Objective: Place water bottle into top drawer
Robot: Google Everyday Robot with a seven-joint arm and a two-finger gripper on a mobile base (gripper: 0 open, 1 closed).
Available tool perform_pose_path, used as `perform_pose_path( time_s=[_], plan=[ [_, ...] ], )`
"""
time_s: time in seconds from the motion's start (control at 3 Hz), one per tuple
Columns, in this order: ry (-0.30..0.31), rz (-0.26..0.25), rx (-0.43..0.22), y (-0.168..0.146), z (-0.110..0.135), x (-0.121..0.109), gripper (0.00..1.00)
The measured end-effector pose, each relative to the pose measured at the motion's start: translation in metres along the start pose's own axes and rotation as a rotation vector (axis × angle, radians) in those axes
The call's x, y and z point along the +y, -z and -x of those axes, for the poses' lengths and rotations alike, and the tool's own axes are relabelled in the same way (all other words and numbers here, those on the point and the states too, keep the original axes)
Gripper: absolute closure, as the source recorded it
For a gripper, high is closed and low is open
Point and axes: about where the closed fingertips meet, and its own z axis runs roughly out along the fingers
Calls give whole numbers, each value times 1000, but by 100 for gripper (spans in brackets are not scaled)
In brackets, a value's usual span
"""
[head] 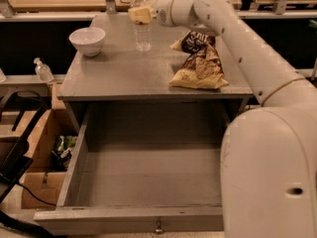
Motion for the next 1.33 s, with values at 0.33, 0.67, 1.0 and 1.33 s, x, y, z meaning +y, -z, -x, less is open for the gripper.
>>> perform_pose_path(
  time_s=[0.33,0.67,1.0,1.33],
  plan=[
    [98,5,-101,67,45,34,100],
    [148,-23,-126,120,60,70,100],
    [170,0,-40,159,43,131,100],
    [149,44,23,174,18,159,100]
  ],
)
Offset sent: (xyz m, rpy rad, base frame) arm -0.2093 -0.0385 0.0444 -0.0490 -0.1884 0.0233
